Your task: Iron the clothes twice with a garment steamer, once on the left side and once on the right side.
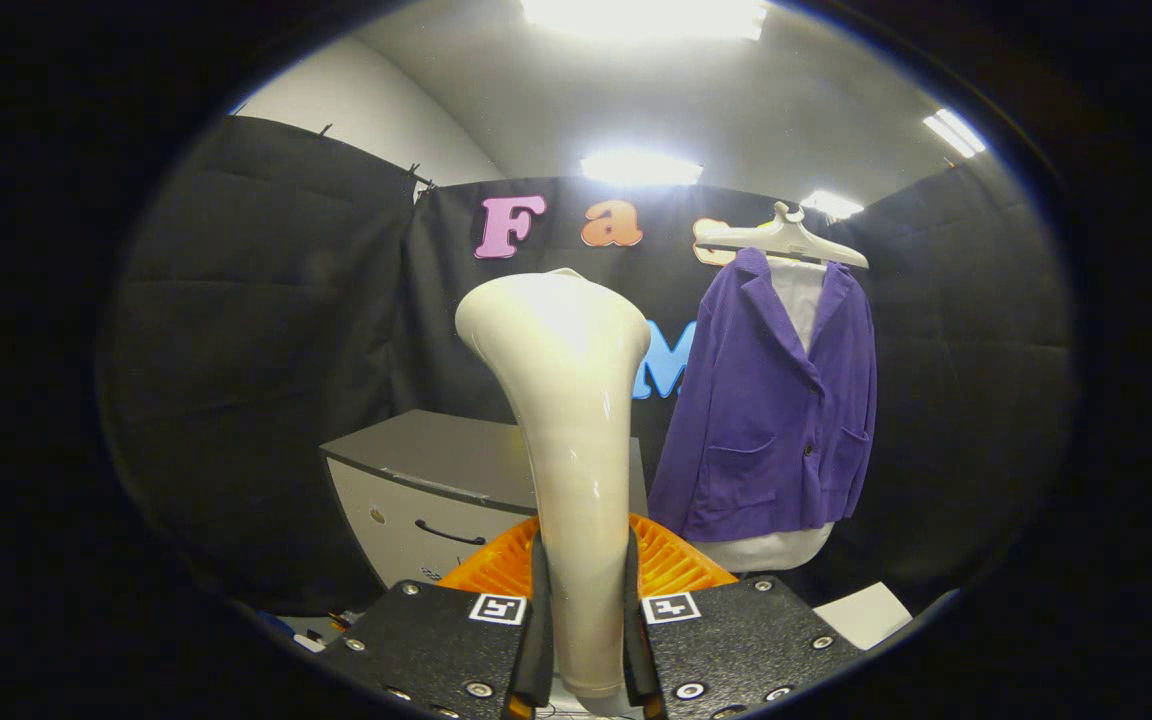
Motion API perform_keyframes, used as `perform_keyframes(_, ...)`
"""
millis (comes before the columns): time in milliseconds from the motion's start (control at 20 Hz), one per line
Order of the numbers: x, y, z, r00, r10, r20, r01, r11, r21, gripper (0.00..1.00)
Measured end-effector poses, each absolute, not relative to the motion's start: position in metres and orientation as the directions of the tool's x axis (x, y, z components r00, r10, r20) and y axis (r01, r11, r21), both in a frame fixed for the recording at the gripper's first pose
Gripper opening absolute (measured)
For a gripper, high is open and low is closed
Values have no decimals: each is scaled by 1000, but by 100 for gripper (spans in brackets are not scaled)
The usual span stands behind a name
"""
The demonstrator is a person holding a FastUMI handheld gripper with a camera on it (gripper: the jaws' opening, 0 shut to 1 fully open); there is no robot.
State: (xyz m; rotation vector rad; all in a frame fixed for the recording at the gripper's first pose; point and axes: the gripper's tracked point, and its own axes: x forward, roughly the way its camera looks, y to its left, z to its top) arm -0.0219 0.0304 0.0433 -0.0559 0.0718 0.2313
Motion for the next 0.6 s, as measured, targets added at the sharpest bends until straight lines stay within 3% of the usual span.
perform_keyframes(600,-2,9,49,962,257,-87,-257,966,9,28)
